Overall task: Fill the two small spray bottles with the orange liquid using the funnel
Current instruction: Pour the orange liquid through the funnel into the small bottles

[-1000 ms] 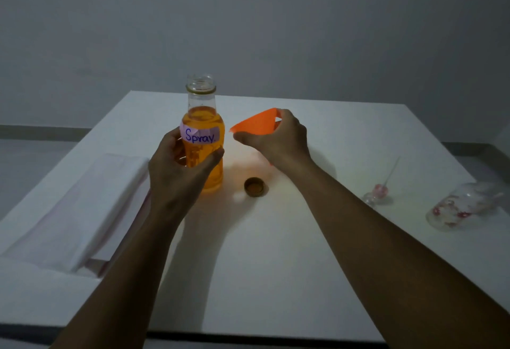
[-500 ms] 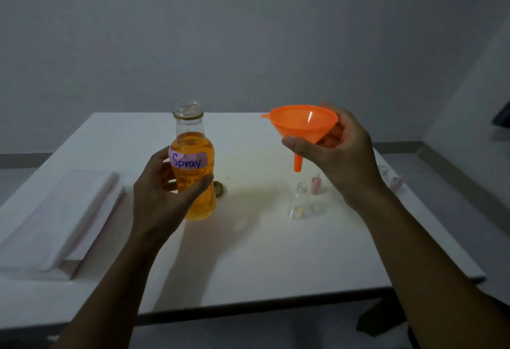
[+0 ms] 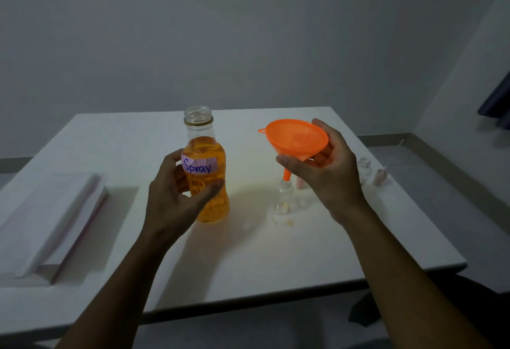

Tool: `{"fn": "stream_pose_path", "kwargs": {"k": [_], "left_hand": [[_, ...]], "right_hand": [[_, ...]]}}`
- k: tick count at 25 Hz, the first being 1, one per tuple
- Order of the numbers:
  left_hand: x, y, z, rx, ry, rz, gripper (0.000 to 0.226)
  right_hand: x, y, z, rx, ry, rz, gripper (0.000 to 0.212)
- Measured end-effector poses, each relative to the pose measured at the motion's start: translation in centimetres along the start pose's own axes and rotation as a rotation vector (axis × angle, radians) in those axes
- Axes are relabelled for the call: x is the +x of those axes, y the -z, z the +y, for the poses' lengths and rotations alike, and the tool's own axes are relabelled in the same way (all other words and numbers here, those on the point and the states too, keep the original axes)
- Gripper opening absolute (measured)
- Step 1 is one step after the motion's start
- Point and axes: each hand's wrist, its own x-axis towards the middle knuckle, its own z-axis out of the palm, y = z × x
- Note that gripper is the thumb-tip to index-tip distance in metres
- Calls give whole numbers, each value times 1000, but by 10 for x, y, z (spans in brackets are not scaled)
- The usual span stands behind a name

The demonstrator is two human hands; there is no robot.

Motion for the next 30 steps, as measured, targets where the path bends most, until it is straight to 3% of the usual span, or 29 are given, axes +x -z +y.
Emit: {"fn": "stream_pose_path", "kwargs": {"k": [9, 22, 30], "left_hand": [[1, -6, 1, 85, -32, -56, 74], [60, 12, 46, 482, -308, -279, 82], [76, 20, 53, 603, -365, -344, 86]], "right_hand": [[-3, 4, 14, 41, -7, -92, 99], [-5, 7, 23, 21, 3, -124, 100], [-4, 10, 27, 48, -16, -135, 100]]}}
